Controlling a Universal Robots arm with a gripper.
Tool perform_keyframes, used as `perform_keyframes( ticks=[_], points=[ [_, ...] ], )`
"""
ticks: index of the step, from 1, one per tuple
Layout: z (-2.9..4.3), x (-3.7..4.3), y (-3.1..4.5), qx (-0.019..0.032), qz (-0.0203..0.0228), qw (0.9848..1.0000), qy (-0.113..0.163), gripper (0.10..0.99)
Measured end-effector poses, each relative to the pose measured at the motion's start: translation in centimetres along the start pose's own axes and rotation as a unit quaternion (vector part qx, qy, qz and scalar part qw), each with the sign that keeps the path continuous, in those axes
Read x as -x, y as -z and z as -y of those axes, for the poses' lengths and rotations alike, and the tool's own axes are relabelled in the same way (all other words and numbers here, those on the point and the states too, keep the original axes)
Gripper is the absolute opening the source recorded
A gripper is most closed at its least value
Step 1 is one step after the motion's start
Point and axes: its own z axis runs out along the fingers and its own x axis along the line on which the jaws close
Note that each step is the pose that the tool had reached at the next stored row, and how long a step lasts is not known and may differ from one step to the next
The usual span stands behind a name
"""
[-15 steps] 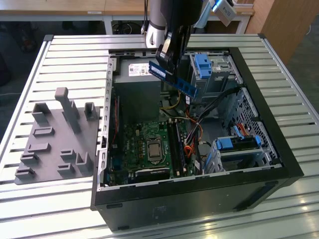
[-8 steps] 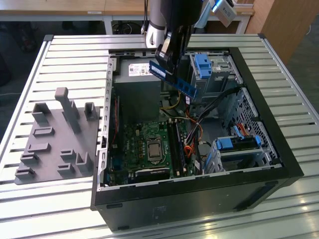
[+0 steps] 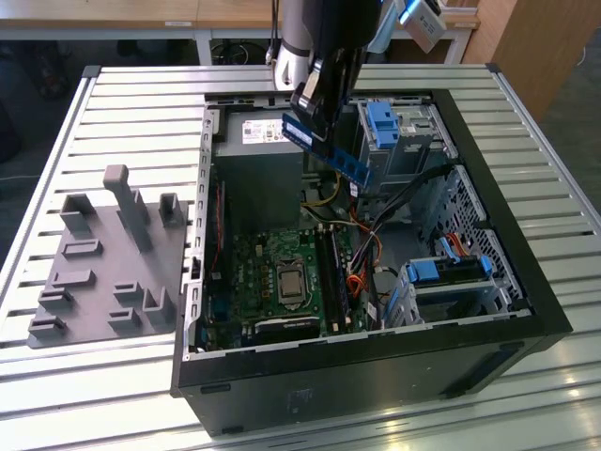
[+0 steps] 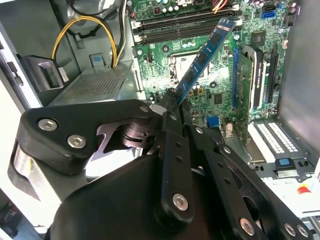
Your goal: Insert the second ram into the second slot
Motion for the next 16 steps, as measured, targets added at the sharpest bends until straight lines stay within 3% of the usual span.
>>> perform_keyframes(
  ticks=[16],
  points=[
    [0.00, 0.00, 0.00, -0.0002, 0.0009, 0.9997, -0.024, 0.141]
  ],
)
